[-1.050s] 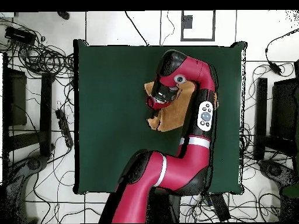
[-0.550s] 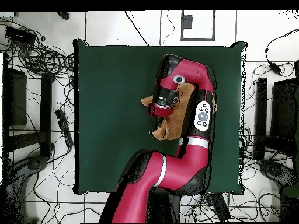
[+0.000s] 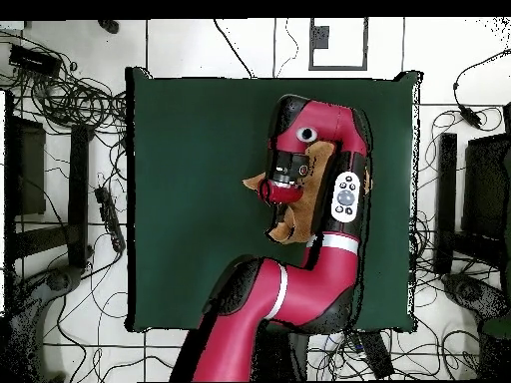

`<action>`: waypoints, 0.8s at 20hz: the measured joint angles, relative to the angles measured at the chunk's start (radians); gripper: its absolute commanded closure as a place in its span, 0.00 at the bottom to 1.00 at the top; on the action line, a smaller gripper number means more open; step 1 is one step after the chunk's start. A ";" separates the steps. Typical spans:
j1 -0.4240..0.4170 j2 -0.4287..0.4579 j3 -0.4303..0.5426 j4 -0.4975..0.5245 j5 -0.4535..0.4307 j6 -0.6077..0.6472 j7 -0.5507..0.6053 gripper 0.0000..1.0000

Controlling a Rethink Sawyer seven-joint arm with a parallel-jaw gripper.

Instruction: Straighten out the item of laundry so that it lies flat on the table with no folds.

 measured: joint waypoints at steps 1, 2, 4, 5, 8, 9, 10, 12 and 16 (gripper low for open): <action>-0.001 -0.001 0.007 0.000 -0.003 -0.003 0.000 1.00; -0.003 -0.002 0.019 0.000 -0.008 -0.011 0.000 1.00; -0.009 -0.001 0.059 -0.001 -0.031 -0.038 0.000 1.00; -0.011 -0.001 0.073 -0.001 -0.040 -0.049 0.000 1.00; -0.017 -0.001 0.117 -0.001 -0.083 -0.066 0.000 1.00; -0.022 -0.001 0.138 -0.001 -0.109 -0.066 0.000 1.00; -0.026 -0.001 0.158 -0.001 -0.136 -0.066 0.000 1.00; -0.034 -0.001 0.187 -0.001 -0.178 -0.065 0.000 1.00; -0.063 -0.001 0.297 -0.001 -0.336 -0.041 0.000 0.00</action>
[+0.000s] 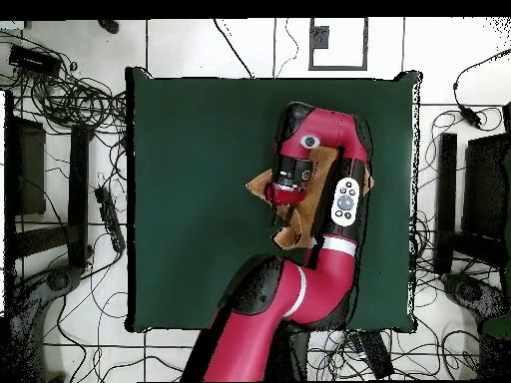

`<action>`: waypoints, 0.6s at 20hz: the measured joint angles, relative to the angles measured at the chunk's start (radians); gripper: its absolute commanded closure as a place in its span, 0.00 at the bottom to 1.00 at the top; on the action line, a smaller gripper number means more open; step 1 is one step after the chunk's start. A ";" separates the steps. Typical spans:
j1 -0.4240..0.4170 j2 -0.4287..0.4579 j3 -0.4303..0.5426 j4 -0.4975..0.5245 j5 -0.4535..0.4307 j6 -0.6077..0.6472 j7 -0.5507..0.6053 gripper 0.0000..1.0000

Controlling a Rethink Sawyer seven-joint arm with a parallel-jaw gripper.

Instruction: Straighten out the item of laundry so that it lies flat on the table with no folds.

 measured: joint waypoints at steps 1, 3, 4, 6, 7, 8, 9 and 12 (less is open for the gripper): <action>-0.002 0.000 0.007 0.000 -0.010 0.003 0.000 0.00; -0.005 0.000 0.020 0.000 -0.030 0.009 0.000 0.00; -0.009 0.000 0.041 0.000 -0.060 0.018 0.000 0.00; -0.017 -0.001 0.087 0.000 -0.125 0.038 0.000 0.00; -0.022 -0.001 0.116 0.000 -0.166 0.050 0.000 0.00; -0.024 -0.001 0.128 0.000 -0.183 0.055 0.000 0.00; -0.027 -0.001 0.143 0.000 -0.202 0.059 0.000 0.00; -0.040 -0.001 0.203 -0.001 -0.263 0.066 0.000 0.00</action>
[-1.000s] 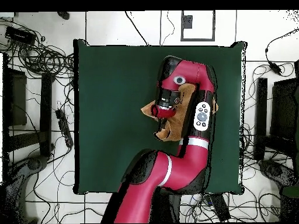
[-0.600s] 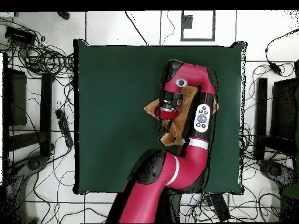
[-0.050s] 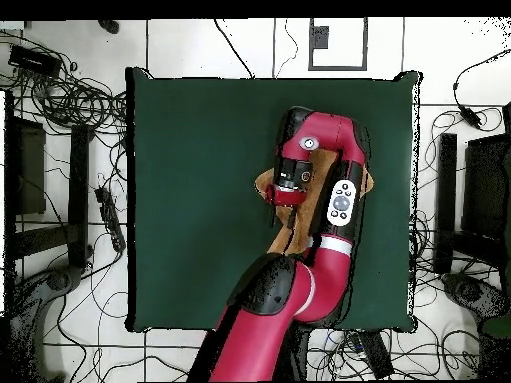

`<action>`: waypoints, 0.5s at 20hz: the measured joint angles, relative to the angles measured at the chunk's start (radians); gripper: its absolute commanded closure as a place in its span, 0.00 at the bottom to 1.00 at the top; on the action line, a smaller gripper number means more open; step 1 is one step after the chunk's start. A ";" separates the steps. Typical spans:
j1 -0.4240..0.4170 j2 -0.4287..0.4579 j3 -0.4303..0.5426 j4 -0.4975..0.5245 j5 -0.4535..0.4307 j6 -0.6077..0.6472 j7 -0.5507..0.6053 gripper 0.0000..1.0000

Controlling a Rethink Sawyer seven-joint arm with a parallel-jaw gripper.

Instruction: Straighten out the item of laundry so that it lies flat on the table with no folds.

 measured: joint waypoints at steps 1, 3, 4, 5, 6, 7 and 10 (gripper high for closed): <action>-0.006 0.000 0.028 0.000 -0.024 -0.001 0.000 0.00; -0.013 -0.001 0.058 0.000 -0.031 -0.018 0.000 0.00; -0.017 -0.003 0.072 0.001 -0.027 -0.042 0.000 0.00; -0.020 -0.005 0.081 0.001 -0.018 -0.066 0.000 0.00; -0.022 -0.016 0.086 0.008 0.020 -0.116 0.001 0.00; -0.023 -0.022 0.086 0.011 0.036 -0.132 0.001 0.00; -0.023 -0.060 0.086 0.025 0.121 -0.244 0.000 0.00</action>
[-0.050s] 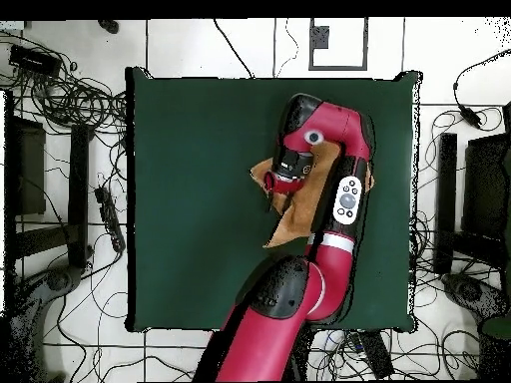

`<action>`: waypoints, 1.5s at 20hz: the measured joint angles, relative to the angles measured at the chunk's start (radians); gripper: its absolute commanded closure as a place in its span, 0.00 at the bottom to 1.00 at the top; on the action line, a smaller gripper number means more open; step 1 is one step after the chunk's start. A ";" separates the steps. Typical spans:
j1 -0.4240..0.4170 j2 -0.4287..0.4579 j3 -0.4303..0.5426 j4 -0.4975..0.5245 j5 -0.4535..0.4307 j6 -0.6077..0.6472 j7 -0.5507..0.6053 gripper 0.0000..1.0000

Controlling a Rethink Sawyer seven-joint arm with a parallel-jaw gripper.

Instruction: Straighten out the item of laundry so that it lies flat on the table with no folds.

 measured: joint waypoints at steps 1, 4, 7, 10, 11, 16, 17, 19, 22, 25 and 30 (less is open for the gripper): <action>0.000 -0.007 0.000 0.002 0.010 -0.021 0.000 0.00; 0.007 -0.056 -0.009 0.010 0.041 -0.155 0.000 0.00; 0.015 -0.086 -0.029 0.018 0.055 -0.257 0.000 0.00; 0.026 -0.129 -0.067 0.028 0.096 -0.446 0.000 0.00; 0.027 -0.136 -0.073 0.028 0.107 -0.493 0.000 0.00; 0.029 -0.156 -0.097 0.028 0.178 -0.815 0.000 0.00; 0.029 -0.157 -0.100 0.028 0.186 -0.860 0.000 0.00; 0.028 -0.156 -0.113 0.032 0.220 -1.015 0.000 0.00; 0.023 -0.158 -0.131 0.058 0.277 -1.170 0.000 0.00; -0.001 -0.174 -0.160 0.151 0.367 -1.366 0.000 0.00; -0.053 -0.211 -0.183 0.328 0.453 -1.605 0.000 0.00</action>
